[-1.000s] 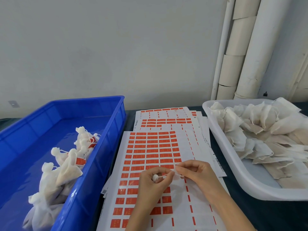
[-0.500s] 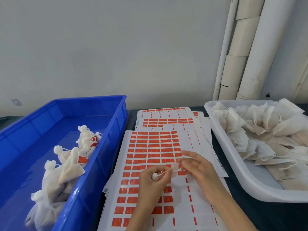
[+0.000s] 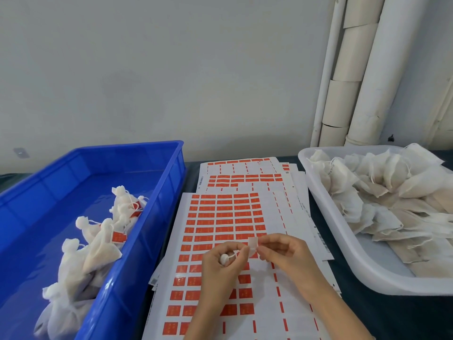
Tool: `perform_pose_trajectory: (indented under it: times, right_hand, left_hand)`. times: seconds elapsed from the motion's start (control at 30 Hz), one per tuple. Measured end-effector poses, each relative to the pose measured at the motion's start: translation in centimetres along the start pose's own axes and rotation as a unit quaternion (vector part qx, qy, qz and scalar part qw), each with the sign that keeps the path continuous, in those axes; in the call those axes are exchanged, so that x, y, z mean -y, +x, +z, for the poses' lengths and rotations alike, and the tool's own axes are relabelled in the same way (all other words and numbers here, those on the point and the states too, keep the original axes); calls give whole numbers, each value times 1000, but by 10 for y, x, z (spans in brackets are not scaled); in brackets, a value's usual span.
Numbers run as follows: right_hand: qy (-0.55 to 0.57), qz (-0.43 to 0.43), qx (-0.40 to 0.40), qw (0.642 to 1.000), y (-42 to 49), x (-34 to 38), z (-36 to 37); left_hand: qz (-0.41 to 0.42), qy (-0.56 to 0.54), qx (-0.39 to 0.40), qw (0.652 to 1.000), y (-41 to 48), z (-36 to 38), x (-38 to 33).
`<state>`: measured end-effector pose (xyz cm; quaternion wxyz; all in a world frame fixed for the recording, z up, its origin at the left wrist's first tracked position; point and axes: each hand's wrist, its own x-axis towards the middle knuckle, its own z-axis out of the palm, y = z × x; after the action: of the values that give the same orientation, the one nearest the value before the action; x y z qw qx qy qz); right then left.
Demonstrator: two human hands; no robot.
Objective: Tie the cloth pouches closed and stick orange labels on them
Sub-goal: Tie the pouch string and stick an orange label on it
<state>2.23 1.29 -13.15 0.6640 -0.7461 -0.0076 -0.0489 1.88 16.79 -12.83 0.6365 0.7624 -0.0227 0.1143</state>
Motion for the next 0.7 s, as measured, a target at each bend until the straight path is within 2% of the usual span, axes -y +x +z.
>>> perform_pose_trajectory:
  times: [0.7]
  right_hand:
    - [17, -10, -16, 1000, 0, -1, -1]
  left_hand:
    - [-15, 5, 42, 999, 1, -1, 0]
